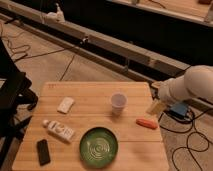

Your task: Place the eraser in the ceramic cup

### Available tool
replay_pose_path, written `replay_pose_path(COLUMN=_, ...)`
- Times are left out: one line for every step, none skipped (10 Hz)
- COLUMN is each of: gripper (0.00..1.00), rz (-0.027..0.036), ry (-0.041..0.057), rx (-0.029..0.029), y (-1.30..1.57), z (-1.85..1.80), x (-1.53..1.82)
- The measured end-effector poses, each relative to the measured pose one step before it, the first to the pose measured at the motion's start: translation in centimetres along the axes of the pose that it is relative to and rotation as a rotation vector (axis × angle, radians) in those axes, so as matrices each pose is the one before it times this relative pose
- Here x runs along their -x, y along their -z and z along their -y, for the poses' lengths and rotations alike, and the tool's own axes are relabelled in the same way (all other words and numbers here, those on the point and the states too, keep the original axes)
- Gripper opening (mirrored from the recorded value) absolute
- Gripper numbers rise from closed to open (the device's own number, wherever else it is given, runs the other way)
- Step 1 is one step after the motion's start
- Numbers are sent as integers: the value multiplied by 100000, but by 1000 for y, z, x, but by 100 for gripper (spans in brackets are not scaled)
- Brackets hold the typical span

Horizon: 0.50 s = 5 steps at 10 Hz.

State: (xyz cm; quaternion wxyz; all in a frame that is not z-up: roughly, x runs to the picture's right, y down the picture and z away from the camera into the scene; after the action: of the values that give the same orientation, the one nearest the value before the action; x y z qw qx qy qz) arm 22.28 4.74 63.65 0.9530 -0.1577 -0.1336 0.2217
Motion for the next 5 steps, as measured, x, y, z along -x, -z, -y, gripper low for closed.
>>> replay_pose_path(gripper=80, rz=-26, ry=49, rx=-44, y=9, z=26, x=2)
replay_pose_path(gripper=80, rz=-332, ry=611, rx=-9, y=27, z=92, x=-45)
replay_pose_path(gripper=80, rz=-1414, ry=2366, rx=-255, y=168, z=332, x=103)
replay_pose_path(gripper=80, rz=-693, ry=3048, rx=630, y=-114, z=59, x=627)
replay_pose_path(gripper=80, rz=68, ry=4750, rx=1538, y=-296, z=-113, x=1409)
